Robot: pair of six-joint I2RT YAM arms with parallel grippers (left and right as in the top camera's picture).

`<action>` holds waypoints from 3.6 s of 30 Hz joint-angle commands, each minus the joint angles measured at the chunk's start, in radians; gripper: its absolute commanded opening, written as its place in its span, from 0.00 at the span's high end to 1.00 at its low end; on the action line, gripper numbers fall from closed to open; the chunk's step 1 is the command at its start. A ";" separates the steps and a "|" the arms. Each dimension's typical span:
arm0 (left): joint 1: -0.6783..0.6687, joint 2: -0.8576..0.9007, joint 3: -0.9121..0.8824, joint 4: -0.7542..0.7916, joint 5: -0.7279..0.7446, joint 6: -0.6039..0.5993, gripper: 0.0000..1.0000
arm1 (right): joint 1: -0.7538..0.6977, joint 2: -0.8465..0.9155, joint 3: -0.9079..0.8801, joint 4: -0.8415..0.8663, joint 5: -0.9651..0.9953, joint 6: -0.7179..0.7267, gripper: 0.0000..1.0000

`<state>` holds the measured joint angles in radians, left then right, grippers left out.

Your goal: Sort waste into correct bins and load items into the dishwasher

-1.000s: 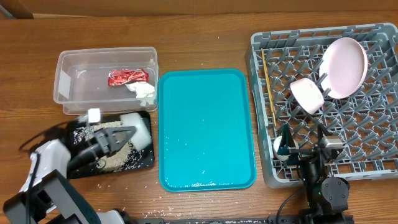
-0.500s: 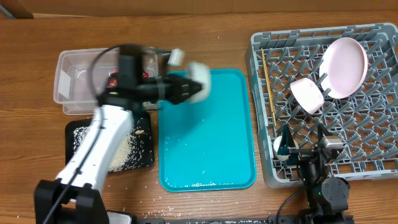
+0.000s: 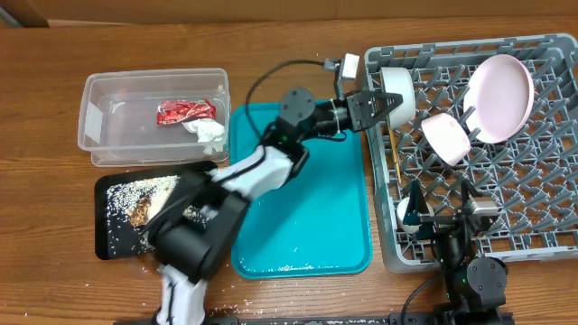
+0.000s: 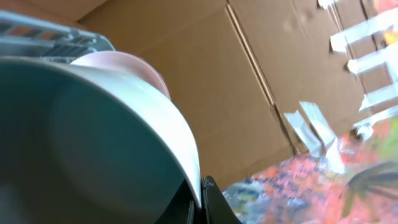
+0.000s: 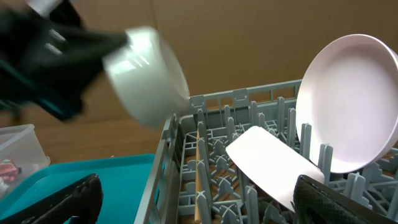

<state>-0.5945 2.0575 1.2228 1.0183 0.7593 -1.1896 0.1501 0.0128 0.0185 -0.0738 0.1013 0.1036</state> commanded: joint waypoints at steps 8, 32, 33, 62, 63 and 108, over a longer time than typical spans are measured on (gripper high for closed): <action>-0.045 0.242 0.242 0.083 0.079 -0.205 0.94 | -0.005 -0.010 -0.011 0.005 -0.001 -0.005 0.00; -0.019 0.264 0.242 -0.146 0.125 -0.175 0.29 | -0.005 -0.010 -0.011 0.005 -0.001 -0.005 0.00; -0.014 0.264 0.242 -0.146 0.126 -0.175 0.31 | -0.005 -0.010 -0.011 0.005 -0.001 -0.005 0.00; 0.204 -0.020 0.245 -0.657 0.251 0.185 0.04 | -0.005 -0.010 -0.011 0.005 -0.001 -0.005 0.00; 0.208 -0.082 0.251 -0.858 0.171 0.307 0.04 | -0.005 -0.010 -0.011 0.005 -0.001 -0.005 0.00; 0.450 -1.539 -0.272 -1.813 -0.749 1.123 0.00 | -0.005 -0.010 -0.011 0.005 -0.001 -0.005 0.00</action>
<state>-0.2237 0.6418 1.1069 -0.8989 -0.0975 -0.1303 0.1505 0.0109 0.0185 -0.0727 0.1013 0.1036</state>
